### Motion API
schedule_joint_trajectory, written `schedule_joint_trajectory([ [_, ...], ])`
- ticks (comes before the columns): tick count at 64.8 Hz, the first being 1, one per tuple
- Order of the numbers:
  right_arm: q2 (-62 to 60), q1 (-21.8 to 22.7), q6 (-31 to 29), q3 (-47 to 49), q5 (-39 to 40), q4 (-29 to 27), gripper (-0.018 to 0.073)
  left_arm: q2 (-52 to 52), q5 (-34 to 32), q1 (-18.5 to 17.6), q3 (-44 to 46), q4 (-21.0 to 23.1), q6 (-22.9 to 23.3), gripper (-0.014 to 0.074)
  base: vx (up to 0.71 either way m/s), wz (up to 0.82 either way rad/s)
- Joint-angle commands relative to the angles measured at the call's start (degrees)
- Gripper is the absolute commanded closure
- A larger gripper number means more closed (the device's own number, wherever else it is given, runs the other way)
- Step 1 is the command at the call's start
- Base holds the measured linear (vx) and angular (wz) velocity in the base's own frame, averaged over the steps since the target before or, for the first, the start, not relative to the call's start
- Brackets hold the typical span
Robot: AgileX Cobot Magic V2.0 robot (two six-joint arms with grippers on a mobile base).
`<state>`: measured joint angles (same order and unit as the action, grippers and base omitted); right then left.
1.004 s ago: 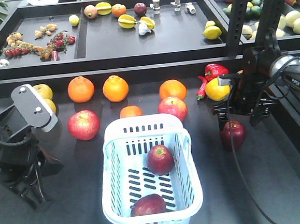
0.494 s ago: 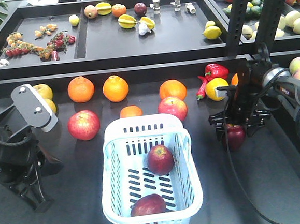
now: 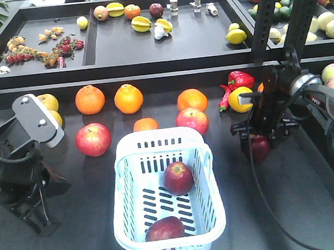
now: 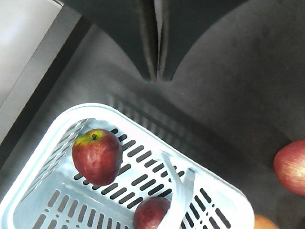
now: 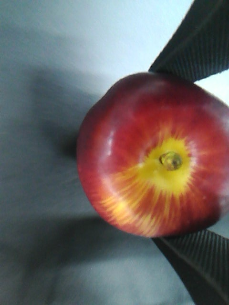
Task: Pick three apples into basket with both arms
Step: 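Close the right gripper on the dark red apple and lift it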
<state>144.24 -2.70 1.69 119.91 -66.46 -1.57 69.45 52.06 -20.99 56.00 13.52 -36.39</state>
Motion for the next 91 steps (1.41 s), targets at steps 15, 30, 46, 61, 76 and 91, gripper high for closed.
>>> schedule_joint_trajectory([
  [15,-9.2,0.0,-2.4,4.2,-2.9,-2.5,0.0185,-1.5,-2.5,0.0,1.3,1.4,0.1,0.0603,0.0,0.0],
  [30,-19.0,-0.1,-4.1,-0.2,-5.7,-5.7,0.0185,-1.5,-2.5,0.0,1.3,1.4,0.1,0.0603,0.0,0.0],
  [46,-32.9,-0.2,-6.4,-16.0,-5.7,-7.3,0.0185,-1.5,-2.5,0.0,1.3,1.4,0.1,0.0603,0.0,0.0],
  [61,-53.5,-0.7,-7.6,-39.7,5.4,-9.9,0.0185,-1.5,-2.5,0.0,1.3,1.4,0.1,0.0603,0.0,0.0],
  [76,-73.0,-0.7,-12.3,-60.9,14.1,-17.7,0.0185,-1.5,-2.5,0.0,1.3,1.4,0.1,0.0603,0.0,0.0],
  [91,-85.3,-1.3,-29.9,-68.4,11.4,-36.7,0.0185,-1.5,-2.5,0.0,1.3,1.4,0.1,0.0603,0.0,0.0],
])
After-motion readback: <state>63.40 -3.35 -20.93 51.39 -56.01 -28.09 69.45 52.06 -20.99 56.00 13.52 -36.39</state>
